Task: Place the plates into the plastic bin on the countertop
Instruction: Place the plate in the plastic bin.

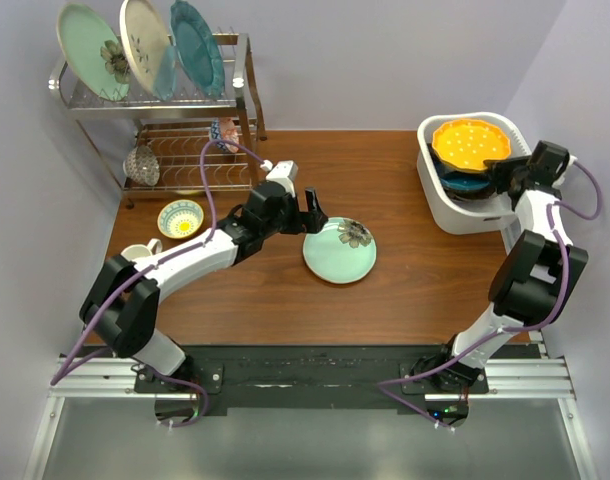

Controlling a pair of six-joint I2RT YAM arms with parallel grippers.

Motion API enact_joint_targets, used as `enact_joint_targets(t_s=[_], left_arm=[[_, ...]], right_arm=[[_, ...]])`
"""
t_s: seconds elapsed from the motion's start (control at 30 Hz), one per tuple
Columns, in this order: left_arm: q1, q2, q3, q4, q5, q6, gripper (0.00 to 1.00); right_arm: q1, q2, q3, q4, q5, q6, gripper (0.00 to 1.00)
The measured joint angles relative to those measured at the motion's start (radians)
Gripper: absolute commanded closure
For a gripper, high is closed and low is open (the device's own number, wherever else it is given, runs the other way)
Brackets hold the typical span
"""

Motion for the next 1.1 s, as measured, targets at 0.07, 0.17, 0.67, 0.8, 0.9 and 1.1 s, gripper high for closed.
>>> enact_joint_targets(t_s=[0.07,0.17,0.67,0.8,0.9,1.1], left_arm=[[0.000,0.002,0.000,0.002,0.003,0.000,0.00],[0.000,0.011,0.003,0.007,0.010,0.000,0.00],[0.000,0.032,0.003,0.018,0.046,0.000,0.00],[0.000,0.032,0.003,0.019,0.047,0.000,0.00],[0.000,0.032,0.003,0.018,0.047,0.000,0.00],[0.000,0.032,0.003,0.019,0.047,0.000,0.00]], right_arm=[[-0.005,0.000,-0.010,-0.001,0.012,0.005,1.00],[-0.010,0.000,-0.016,-0.002,0.018,0.010,1.00],[-0.008,0.000,-0.040,-0.002,0.018,0.002,0.75],[-0.008,0.000,-0.057,-0.002,0.022,-0.002,0.65],[-0.008,0.000,-0.058,0.021,0.017,-0.001,0.53],[-0.008,-0.005,-0.074,0.060,0.003,-0.004,0.38]])
